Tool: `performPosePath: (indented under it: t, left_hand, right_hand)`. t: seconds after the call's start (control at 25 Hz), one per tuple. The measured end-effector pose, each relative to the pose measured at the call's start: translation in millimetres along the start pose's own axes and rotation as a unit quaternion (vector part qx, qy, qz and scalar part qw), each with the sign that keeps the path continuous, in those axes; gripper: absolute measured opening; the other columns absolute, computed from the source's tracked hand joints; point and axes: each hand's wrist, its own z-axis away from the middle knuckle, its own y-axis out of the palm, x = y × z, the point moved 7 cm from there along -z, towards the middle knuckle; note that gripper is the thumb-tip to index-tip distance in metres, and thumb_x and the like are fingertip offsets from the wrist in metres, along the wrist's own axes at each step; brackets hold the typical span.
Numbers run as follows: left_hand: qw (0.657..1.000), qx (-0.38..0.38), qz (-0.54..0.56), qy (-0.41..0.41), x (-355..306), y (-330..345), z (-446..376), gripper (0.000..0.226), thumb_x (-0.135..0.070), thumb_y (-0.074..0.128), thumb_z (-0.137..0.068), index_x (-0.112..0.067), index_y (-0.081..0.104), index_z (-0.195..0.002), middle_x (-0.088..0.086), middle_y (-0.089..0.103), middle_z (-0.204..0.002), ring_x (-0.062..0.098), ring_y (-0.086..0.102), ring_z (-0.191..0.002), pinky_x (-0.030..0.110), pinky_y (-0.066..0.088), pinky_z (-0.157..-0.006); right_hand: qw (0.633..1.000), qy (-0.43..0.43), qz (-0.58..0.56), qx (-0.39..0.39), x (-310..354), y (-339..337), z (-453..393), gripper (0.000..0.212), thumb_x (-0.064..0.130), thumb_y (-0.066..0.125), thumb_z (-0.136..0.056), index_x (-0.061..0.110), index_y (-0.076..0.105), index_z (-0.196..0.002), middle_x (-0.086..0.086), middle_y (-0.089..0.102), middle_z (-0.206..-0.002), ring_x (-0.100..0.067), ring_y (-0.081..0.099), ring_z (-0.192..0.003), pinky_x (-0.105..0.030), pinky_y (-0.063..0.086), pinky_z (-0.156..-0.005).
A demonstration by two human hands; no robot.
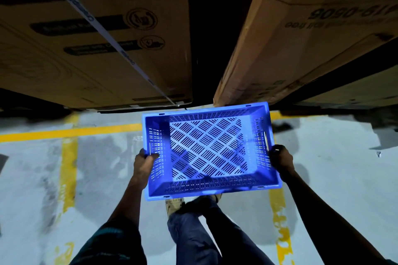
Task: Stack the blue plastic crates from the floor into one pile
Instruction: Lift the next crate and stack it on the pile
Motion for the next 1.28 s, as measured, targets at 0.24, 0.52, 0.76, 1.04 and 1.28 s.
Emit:
performPosePath:
  t: [0.24,0.52,0.76,1.04,1.28]
  left_hand:
    - [1.0,0.005,0.003,-0.012,-10,11,-2,0.02,-0.009,0.072,-0.081,-0.02,0.056,-0.082,0.013,0.073,-0.097,0.034,0.071,-0.082,0.048,0.059,-0.08]
    - [0.999,0.034,0.001,0.02,-5,32,1,0.02,-0.012,0.071,-0.084,-0.009,0.064,-0.103,0.01,0.075,-0.099,0.03,0.072,-0.083,0.041,0.059,-0.079]
    - [0.999,-0.005,-0.017,0.051,-5,27,3,0.012,-0.008,0.07,-0.084,-0.014,0.063,-0.092,0.012,0.073,-0.093,0.035,0.071,-0.086,0.047,0.058,-0.081]
    - [0.993,-0.09,-0.047,0.066,-13,-1,6,0.017,-0.012,0.073,-0.077,-0.016,0.057,-0.083,0.018,0.072,-0.094,0.036,0.072,-0.08,0.046,0.061,-0.074]
    - [0.989,-0.094,-0.077,0.086,-15,2,10,0.024,-0.008,0.073,-0.078,-0.014,0.054,-0.091,0.018,0.071,-0.097,0.035,0.071,-0.079,0.042,0.059,-0.068]
  right_hand:
    - [0.999,0.022,0.034,0.021,-9,-7,-2,0.03,0.014,0.057,-0.092,0.007,0.057,-0.121,-0.016,0.061,-0.087,-0.028,0.057,-0.071,-0.027,0.042,-0.059]
    - [0.998,0.044,0.036,-0.032,-5,-13,-1,0.04,0.014,0.058,-0.091,-0.004,0.05,-0.125,-0.03,0.061,-0.121,-0.045,0.056,-0.113,-0.041,0.045,-0.091]
    - [0.998,0.034,0.051,-0.033,-6,-4,10,0.055,0.017,0.066,-0.087,-0.006,0.044,-0.132,-0.032,0.061,-0.121,-0.045,0.057,-0.114,-0.042,0.045,-0.091]
    - [0.999,0.006,0.036,0.002,6,21,24,0.05,0.02,0.069,-0.081,0.002,0.051,-0.125,-0.024,0.065,-0.117,-0.042,0.061,-0.11,-0.039,0.048,-0.088]
    - [1.0,-0.011,0.027,0.005,3,23,26,0.044,0.016,0.065,-0.082,0.003,0.052,-0.122,-0.024,0.066,-0.114,-0.042,0.062,-0.107,-0.04,0.049,-0.088]
